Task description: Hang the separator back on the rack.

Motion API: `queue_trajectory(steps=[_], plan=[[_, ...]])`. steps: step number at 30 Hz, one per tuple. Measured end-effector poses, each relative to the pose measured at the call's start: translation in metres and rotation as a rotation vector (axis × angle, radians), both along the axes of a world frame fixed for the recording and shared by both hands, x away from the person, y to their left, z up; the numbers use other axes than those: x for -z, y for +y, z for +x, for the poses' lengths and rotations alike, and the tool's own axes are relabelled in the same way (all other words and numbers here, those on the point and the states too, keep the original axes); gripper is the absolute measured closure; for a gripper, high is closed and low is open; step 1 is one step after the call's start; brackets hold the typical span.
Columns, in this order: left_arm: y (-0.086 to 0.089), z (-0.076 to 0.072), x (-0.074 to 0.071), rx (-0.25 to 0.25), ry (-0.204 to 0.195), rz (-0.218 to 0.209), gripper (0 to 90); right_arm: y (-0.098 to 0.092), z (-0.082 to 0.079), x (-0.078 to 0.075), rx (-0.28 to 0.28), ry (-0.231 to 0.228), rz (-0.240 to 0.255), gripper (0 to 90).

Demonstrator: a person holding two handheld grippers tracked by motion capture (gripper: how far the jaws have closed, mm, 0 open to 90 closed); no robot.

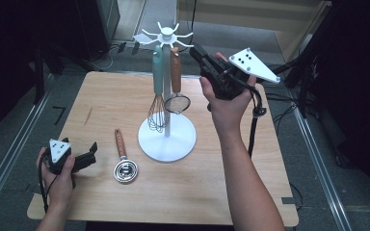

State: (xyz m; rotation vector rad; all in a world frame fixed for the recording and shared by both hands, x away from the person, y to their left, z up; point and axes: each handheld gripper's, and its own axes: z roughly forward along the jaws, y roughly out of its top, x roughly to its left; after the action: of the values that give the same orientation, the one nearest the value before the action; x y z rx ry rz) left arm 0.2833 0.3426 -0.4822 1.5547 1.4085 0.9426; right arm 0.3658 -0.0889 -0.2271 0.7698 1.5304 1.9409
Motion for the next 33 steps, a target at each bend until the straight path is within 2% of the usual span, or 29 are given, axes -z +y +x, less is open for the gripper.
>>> queue_trajectory(steps=[4, 14, 26, 33], plan=[[0.000, 0.000, 0.000, -0.001, 0.001, -0.001, 1.3, 0.000, 0.000, -0.001, 0.000, -0.003, 0.006, 90.0], [0.000, 0.000, 0.000, 0.000, -0.001, 0.002, 1.3, 0.003, -0.009, -0.001, -0.026, -0.025, -0.017, 90.0], [0.000, 0.000, 0.000, 0.001, 0.000, 0.002, 1.2, 0.014, -0.022, -0.001, -0.051, -0.050, -0.051, 90.0], [0.000, 0.000, 0.000, 0.002, -0.001, 0.001, 1.3, 0.022, -0.027, -0.002, -0.087, -0.057, -0.059, 90.0]])
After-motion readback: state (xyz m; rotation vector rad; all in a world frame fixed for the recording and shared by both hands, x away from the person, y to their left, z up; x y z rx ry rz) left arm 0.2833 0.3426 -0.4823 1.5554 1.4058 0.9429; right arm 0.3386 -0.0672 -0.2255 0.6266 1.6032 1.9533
